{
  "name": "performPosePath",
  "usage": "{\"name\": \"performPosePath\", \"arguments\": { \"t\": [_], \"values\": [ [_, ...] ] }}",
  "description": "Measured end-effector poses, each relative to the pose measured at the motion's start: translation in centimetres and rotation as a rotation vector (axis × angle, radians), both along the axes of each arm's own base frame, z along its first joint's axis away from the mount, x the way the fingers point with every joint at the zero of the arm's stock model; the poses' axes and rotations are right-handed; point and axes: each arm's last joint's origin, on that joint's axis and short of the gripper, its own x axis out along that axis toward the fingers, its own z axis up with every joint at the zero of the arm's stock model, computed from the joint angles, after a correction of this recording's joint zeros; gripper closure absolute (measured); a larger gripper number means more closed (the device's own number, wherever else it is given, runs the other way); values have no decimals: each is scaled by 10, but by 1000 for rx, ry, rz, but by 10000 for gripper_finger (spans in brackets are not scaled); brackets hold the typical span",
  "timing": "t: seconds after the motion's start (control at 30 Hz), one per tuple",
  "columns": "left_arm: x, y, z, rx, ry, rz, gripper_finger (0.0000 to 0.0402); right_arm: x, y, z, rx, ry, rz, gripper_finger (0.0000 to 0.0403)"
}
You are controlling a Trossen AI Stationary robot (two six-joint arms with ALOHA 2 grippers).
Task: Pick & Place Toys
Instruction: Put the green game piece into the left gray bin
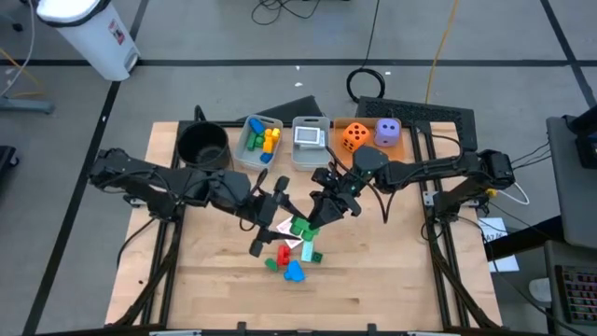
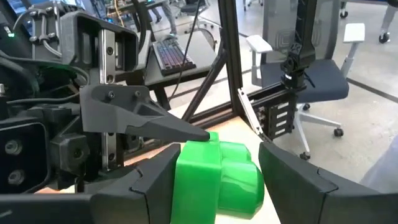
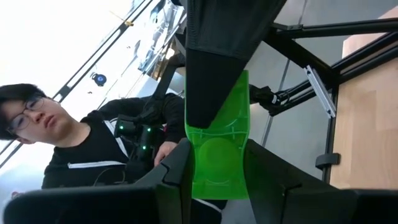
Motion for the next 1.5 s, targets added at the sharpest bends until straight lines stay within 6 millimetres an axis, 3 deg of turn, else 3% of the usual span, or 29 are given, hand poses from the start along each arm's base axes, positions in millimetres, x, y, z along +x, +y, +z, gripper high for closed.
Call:
{"name": "performPosePath", "arguments": {
  "t": [0.3,0.53,1.0,1.2,1.5],
  "values": [
    [0,1,-2,40,9,18,181,0,0,0,-1,-3,0,310],
    [0,1,-3,64,11,32,226,0,0,0,1,1,-1,310],
    [0,2,-3,41,15,47,226,0,0,0,-4,-6,-2,306],
    [0,2,-2,16,25,57,226,1,-1,0,15,11,-42,268],
    [-5,5,18,9,28,72,226,0,-5,3,70,36,-57,190]
  ]
}}
